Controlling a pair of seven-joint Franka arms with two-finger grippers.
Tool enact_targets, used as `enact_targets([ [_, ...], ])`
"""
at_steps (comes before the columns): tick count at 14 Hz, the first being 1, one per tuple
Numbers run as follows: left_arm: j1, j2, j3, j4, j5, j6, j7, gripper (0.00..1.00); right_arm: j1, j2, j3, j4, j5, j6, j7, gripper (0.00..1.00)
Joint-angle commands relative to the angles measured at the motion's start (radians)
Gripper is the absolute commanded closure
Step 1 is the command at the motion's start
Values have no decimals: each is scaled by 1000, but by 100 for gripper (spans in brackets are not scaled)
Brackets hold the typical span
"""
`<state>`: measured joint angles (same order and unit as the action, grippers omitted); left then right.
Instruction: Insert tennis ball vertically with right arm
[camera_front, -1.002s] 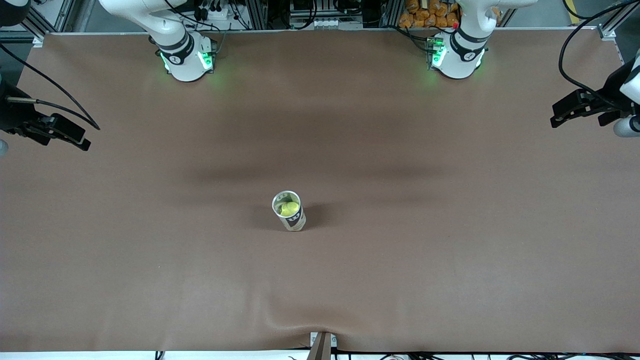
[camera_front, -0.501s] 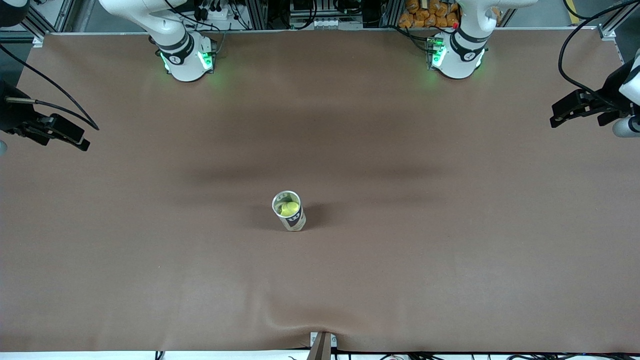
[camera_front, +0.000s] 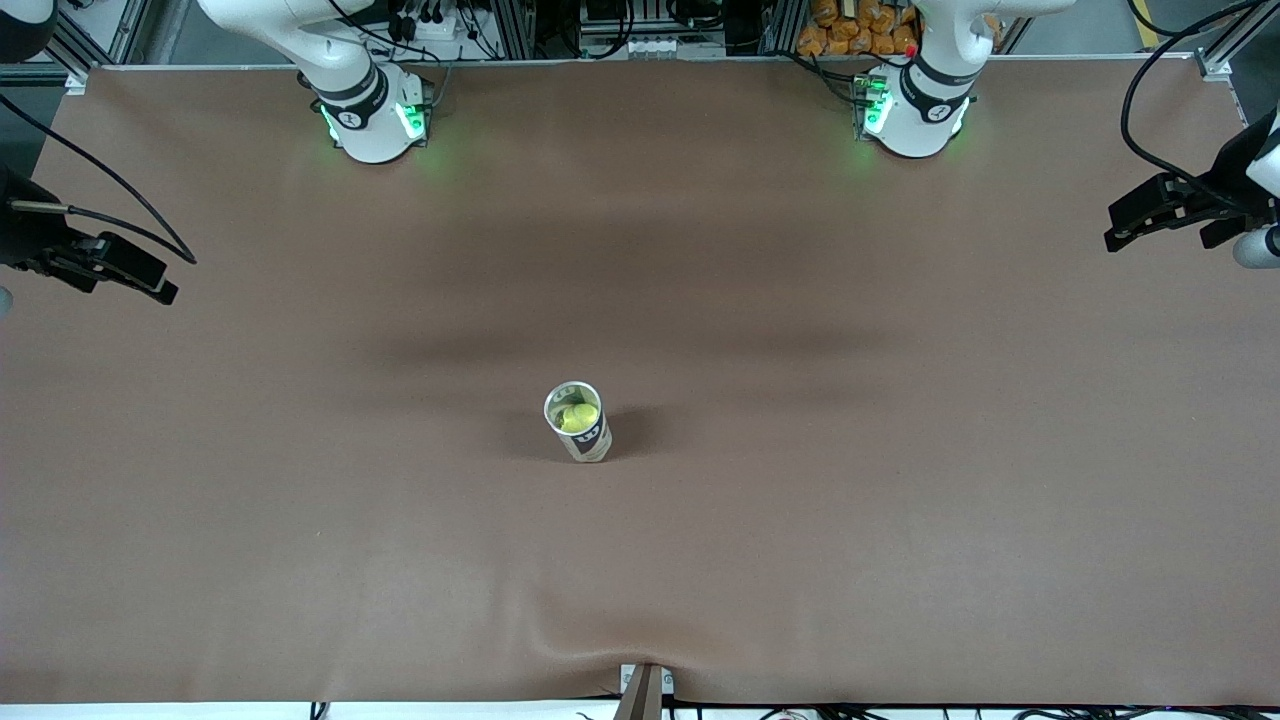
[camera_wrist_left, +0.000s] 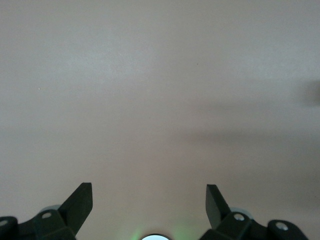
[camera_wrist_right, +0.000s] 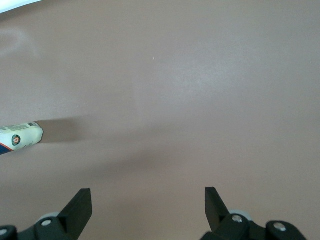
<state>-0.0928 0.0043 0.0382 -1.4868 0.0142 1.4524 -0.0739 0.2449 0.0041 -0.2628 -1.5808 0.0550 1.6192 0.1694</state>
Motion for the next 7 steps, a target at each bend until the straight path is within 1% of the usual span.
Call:
enact_targets([
  [1, -9, -12, -7, -9, -14, -1, 0, 0, -4, -3, 2, 1, 5, 2, -2, 0],
  [2, 4, -10, -38, -9, -14, -1, -1, 0, -4, -3, 2, -1, 5, 1, -2, 0],
  [5, 56, -9, -80, -10, -13, -1, 3, 0, -4, -3, 1, -2, 2, -1, -5, 0],
  [7, 99, -9, -127, -10, -13, -1, 6, 0, 0, -6, 2, 1, 0, -4, 2, 0],
])
